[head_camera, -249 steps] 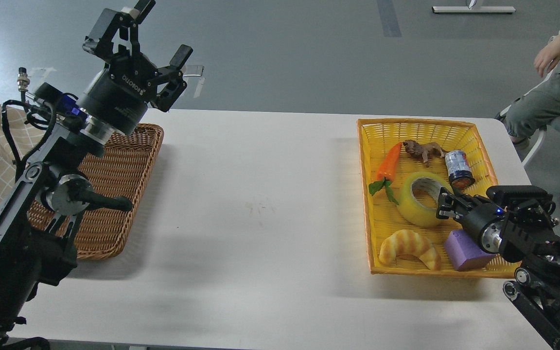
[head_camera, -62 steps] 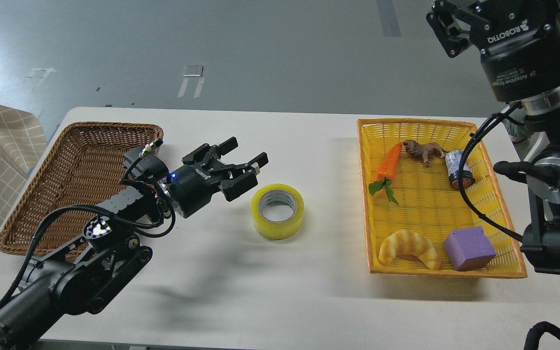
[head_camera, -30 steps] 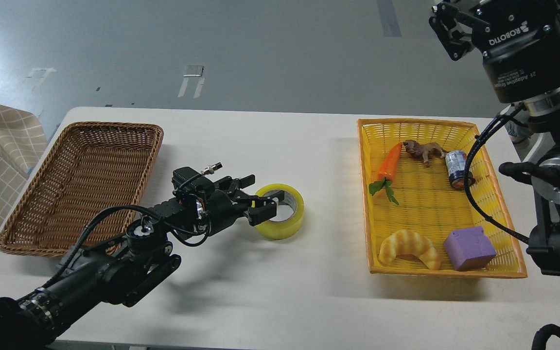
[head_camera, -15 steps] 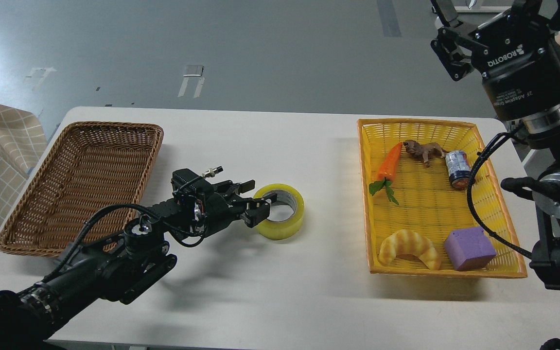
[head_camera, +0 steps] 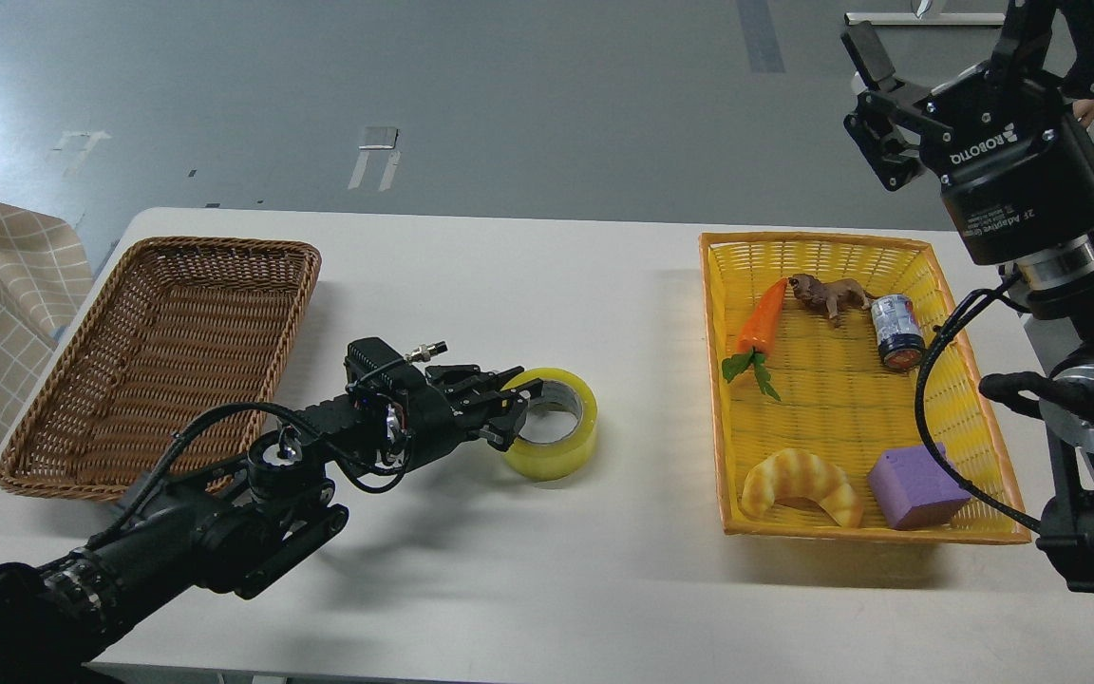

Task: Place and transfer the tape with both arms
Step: 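Lift the tape roll and carry it over the wicker basket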

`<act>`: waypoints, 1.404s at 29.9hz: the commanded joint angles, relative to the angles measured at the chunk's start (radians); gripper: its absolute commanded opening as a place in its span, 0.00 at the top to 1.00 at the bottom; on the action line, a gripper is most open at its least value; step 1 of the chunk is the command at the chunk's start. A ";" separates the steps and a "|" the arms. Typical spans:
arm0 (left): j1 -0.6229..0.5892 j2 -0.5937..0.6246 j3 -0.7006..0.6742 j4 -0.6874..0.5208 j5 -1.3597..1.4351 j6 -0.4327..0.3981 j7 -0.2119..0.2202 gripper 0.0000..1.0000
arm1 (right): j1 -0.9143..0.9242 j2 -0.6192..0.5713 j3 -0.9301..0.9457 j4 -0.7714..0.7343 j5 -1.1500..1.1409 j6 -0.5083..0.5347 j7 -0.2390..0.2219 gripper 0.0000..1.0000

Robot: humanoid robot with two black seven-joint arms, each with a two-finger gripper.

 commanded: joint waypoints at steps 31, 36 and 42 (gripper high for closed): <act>-0.260 0.268 0.000 -0.049 -0.123 -0.028 -0.077 0.93 | -0.012 0.011 0.001 -0.007 -0.003 -0.008 0.003 0.00; -0.265 0.328 0.000 -0.046 -0.145 -0.033 -0.086 0.93 | -0.011 0.011 -0.003 -0.007 -0.003 -0.008 0.003 0.00; -0.257 0.440 0.000 -0.042 -0.177 -0.031 -0.108 0.92 | -0.014 0.009 -0.008 -0.007 -0.003 -0.006 0.003 0.00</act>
